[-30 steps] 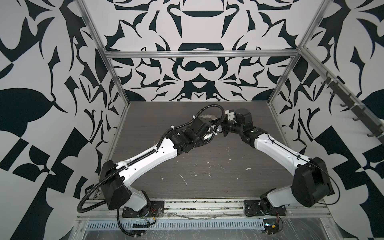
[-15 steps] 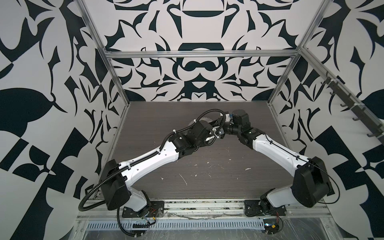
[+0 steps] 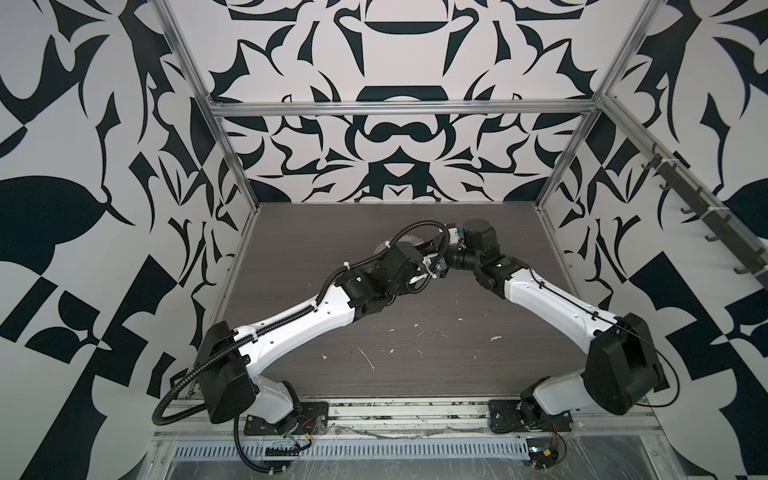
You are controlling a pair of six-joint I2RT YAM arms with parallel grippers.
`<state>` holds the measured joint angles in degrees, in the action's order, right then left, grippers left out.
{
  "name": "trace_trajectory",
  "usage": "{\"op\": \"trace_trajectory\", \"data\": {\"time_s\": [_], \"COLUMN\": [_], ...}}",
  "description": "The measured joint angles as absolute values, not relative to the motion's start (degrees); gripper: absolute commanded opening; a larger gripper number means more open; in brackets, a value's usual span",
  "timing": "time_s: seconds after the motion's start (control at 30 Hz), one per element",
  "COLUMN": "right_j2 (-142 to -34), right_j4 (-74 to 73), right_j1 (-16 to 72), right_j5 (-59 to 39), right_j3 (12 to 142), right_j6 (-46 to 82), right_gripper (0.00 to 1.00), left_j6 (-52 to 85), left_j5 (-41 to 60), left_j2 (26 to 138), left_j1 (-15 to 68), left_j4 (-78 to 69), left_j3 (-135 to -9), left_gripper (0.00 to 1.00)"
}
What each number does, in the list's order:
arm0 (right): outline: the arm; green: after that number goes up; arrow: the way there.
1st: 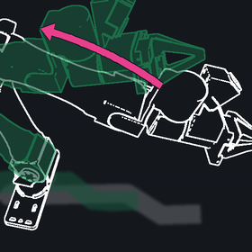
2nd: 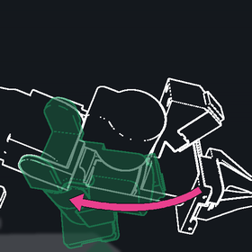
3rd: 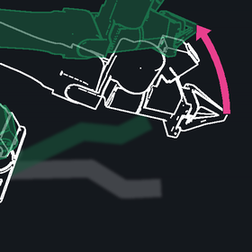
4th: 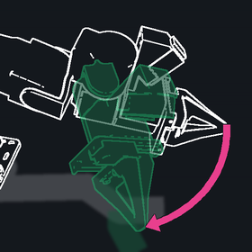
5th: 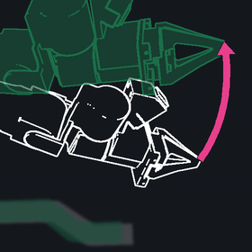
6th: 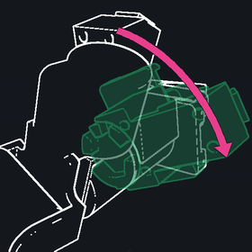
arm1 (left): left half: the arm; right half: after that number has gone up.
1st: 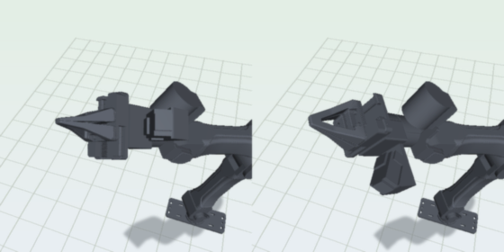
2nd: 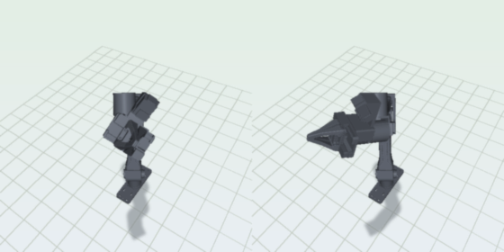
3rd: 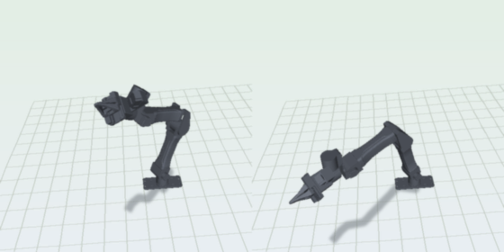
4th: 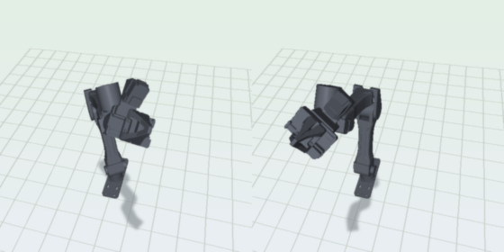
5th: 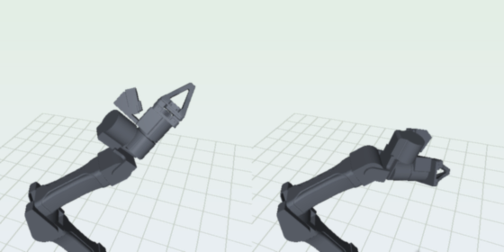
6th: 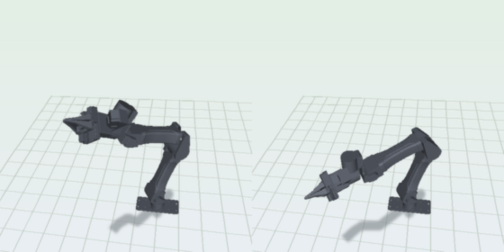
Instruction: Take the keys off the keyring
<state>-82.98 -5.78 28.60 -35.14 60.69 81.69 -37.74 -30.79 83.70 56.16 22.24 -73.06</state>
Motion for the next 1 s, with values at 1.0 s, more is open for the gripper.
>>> {"op": "trace_trajectory", "data": {"time_s": [1.0], "right_j2": [-76.7], "right_j4": [17.5], "right_j1": [25.7], "right_j5": [-31.9], "right_j3": [70.3], "right_j6": [58.0], "right_gripper": [0.51], "left_j6": [-24.9], "left_j5": [-22.9], "left_j2": [82.0], "left_j1": [55.3], "left_j4": [32.1], "left_j3": [-77.4], "left_gripper": [0.00]}}
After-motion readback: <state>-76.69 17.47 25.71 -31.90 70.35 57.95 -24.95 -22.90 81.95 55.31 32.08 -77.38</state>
